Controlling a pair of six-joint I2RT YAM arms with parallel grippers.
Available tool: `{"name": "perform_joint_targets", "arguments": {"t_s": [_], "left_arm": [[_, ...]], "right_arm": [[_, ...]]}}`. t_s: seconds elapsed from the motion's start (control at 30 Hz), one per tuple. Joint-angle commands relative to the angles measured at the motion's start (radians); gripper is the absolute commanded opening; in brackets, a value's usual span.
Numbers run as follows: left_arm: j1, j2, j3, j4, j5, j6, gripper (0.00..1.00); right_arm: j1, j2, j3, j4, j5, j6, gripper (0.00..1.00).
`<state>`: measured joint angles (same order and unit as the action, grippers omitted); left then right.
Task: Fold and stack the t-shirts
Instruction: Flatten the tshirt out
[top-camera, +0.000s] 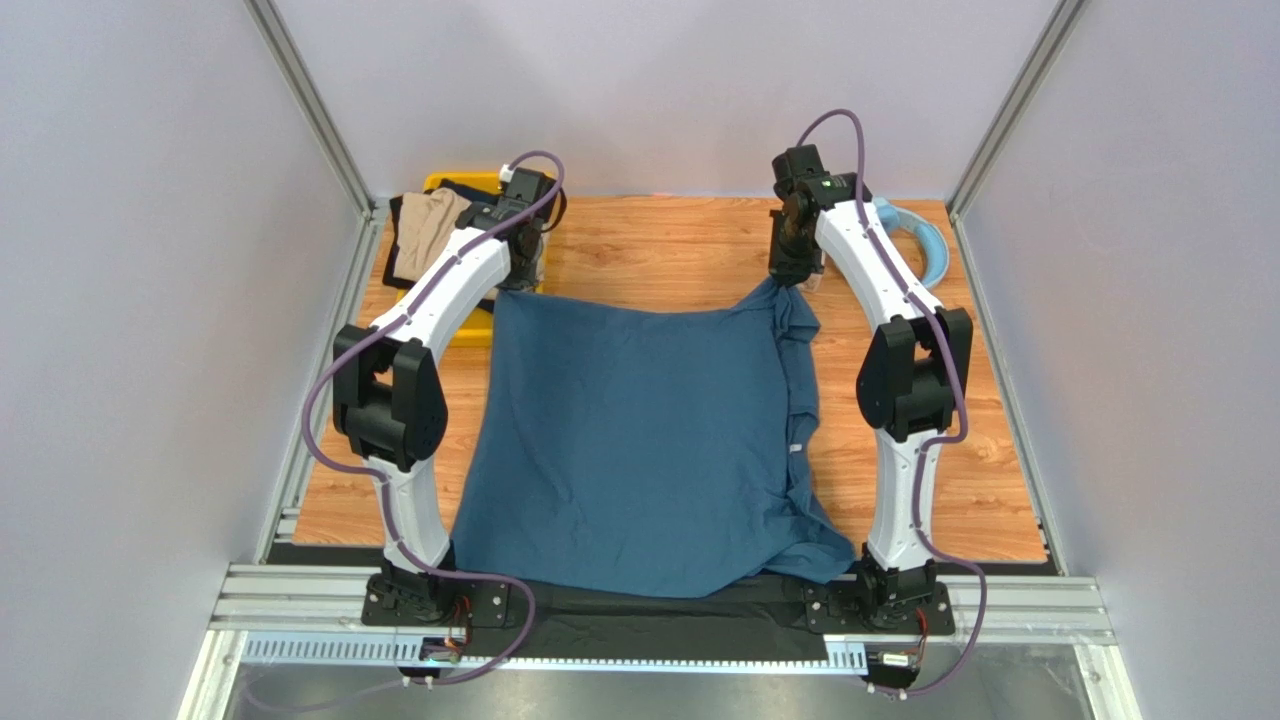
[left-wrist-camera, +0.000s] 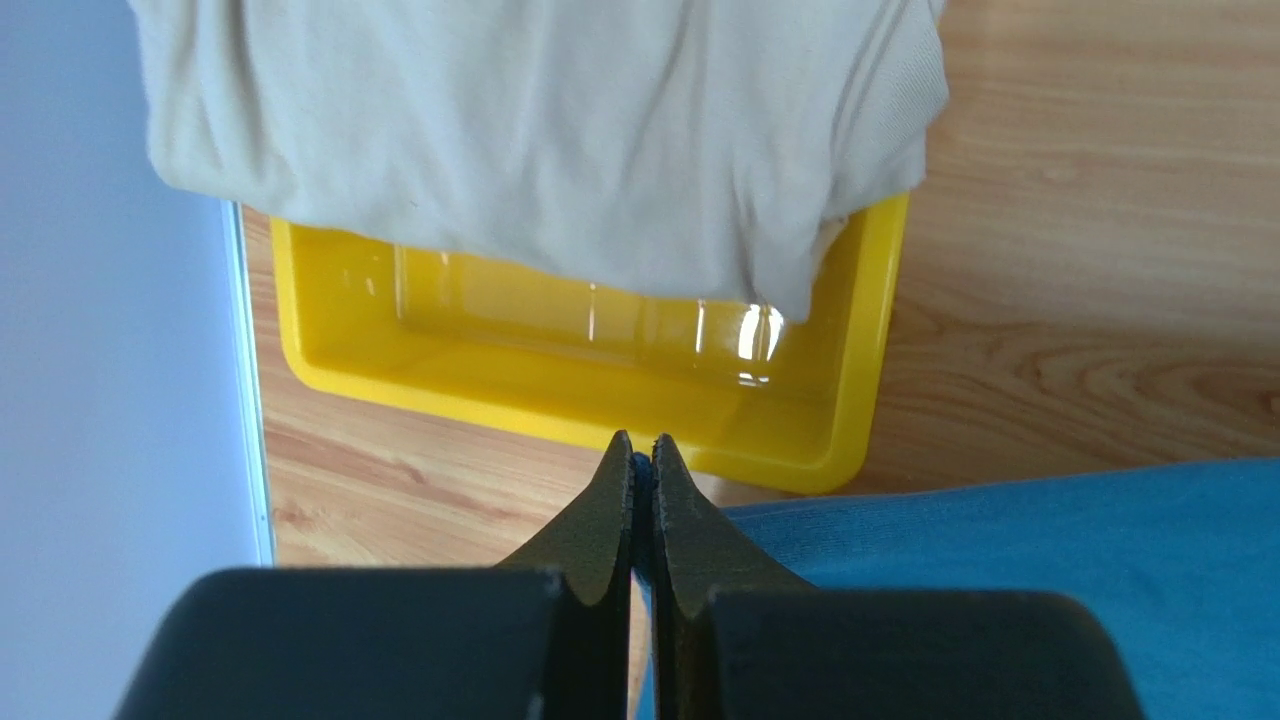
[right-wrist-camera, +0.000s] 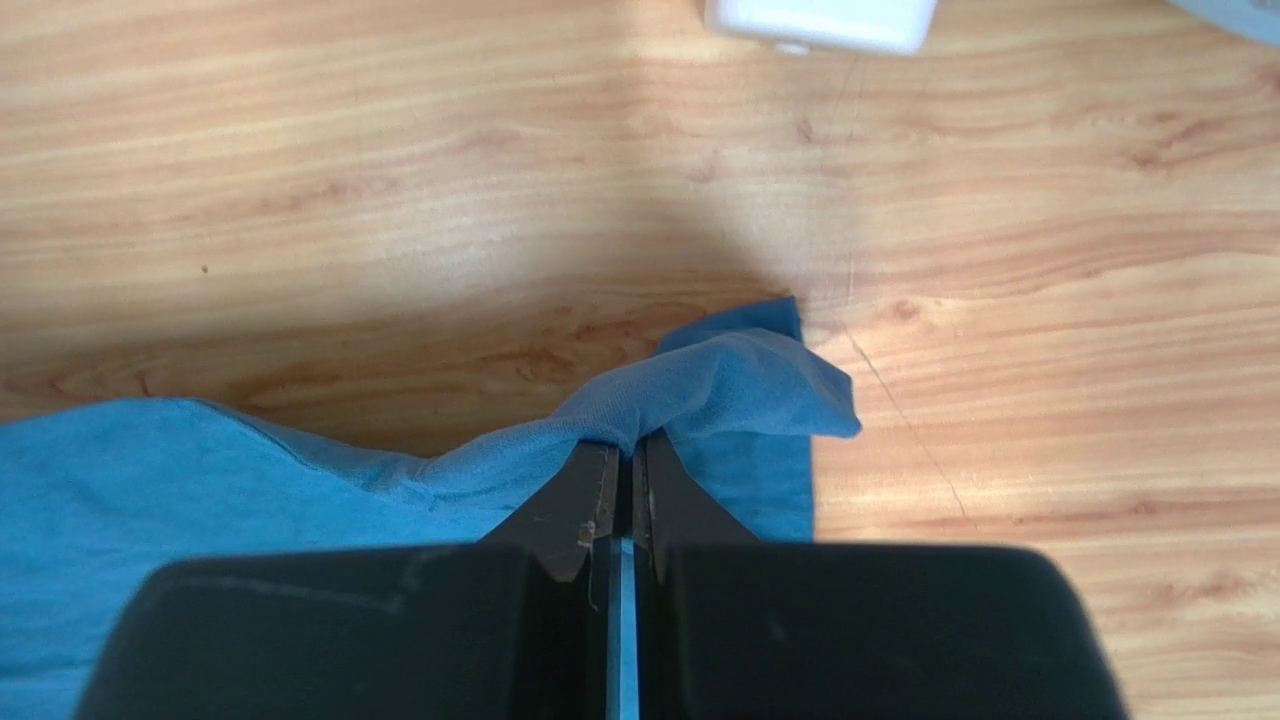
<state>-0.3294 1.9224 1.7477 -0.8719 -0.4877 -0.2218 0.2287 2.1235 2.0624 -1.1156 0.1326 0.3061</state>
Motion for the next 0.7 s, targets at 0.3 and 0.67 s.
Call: {"name": "perform_joint_targets", "arguments": {"t_s": [0.3,0.67], "left_arm": [[0.09,0.046,0.064,-0.018,-0.025,0.013,0.0],[0.148,0.014,0.116,-0.085,-0.061,-0.011,0.17]], "right_arm": [[0.006,0.151,0.226,0.043,0.004,0.004,0.19],[-0.032,-0.189,-0.036,0.04,0.114,-0.028,0.45]]}}
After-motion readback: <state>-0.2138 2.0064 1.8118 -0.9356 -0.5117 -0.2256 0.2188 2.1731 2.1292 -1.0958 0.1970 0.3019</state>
